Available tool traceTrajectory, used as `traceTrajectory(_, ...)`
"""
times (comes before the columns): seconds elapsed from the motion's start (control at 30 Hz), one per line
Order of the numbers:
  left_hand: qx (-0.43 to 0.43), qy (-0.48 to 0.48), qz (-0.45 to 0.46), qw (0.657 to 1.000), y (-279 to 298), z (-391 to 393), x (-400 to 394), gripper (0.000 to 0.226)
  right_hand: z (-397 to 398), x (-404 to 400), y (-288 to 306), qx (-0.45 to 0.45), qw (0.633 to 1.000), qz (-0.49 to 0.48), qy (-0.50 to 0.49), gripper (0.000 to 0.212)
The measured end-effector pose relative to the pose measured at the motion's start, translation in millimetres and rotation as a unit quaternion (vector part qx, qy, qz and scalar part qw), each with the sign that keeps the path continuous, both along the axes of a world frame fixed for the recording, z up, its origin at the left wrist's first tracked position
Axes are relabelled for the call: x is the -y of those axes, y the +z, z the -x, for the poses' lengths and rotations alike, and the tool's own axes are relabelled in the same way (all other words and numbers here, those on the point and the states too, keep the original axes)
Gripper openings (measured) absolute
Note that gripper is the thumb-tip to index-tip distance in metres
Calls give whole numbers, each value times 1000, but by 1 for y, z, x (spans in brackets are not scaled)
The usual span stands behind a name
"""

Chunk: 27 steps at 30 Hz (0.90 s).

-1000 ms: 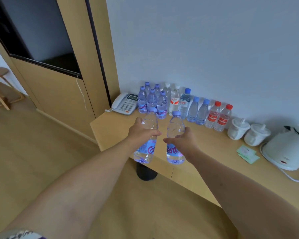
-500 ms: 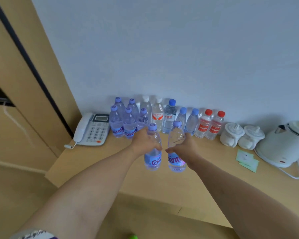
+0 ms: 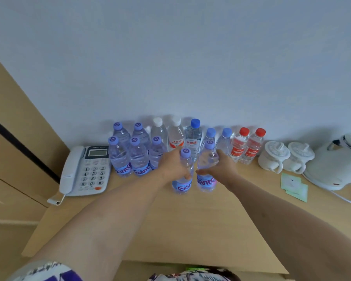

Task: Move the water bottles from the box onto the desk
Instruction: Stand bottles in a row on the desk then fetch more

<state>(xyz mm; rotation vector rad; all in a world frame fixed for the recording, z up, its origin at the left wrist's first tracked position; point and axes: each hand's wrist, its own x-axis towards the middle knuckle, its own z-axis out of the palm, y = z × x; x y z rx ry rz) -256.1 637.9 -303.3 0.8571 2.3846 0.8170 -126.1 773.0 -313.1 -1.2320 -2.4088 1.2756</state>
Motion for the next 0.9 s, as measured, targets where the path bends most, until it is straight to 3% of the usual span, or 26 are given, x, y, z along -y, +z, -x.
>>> traceTrajectory(0.17,-19,-9,17,1000,-3,15,-20,69,14,-17,-7,0,999,30,29,75)
traceTrajectory(0.33,-55,-27,22,998,13,31,-25,36,27,-20,-11,7,997,53,52,69)
traceTrajectory(0.53,-141,-67,53,986,25,41,-26,31,48,-18,-7,11,996,36,76,71)
traceTrajectory(0.63,-178,-92,67,977,26,41,-28,24,60,-22,2,46,991,-15,123,59)
traceTrajectory(0.77,-190,-107,72,973,29,44,-29,36,66,-25,15,106,983,-79,128,57)
traceTrajectory(0.83,-194,-105,72,973,30,47,-29,42,65,-24,15,101,985,-84,115,58)
traceTrajectory(0.9,-191,-105,69,974,32,48,-29,34,64,-21,11,76,990,-70,96,57)
